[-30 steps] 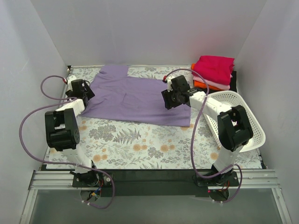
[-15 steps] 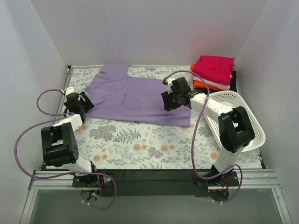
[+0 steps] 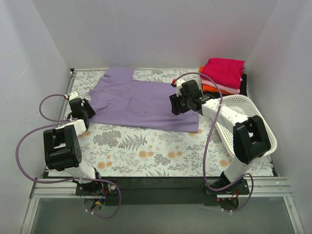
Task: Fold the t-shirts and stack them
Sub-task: Fold the tshirt
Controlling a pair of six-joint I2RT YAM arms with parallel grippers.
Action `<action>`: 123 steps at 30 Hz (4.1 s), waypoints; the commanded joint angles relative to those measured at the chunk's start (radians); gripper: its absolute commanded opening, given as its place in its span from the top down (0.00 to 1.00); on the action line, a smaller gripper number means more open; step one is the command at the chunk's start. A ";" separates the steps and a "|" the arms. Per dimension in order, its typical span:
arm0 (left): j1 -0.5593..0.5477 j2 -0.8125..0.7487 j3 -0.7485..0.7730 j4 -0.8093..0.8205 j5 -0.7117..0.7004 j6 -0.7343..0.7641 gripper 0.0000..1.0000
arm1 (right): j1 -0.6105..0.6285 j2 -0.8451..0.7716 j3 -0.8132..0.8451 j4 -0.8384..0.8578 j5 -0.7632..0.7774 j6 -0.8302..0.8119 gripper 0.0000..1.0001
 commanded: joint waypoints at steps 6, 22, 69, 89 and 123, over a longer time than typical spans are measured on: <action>0.008 -0.006 0.013 -0.034 -0.010 -0.003 0.69 | 0.006 -0.027 -0.012 0.031 0.009 0.013 0.52; 0.009 0.069 0.098 -0.062 -0.132 0.014 1.00 | 0.004 -0.035 -0.038 0.031 0.046 0.021 0.52; -0.354 -0.045 0.224 -0.080 -0.262 -0.036 0.73 | -0.071 -0.073 -0.090 -0.058 0.231 0.058 0.50; -0.589 0.287 0.366 -0.054 -0.237 -0.050 0.73 | -0.157 0.142 0.016 -0.023 0.149 0.020 0.53; -0.603 0.515 0.578 -0.012 -0.417 0.146 0.70 | -0.186 0.117 -0.058 0.000 0.123 0.024 0.61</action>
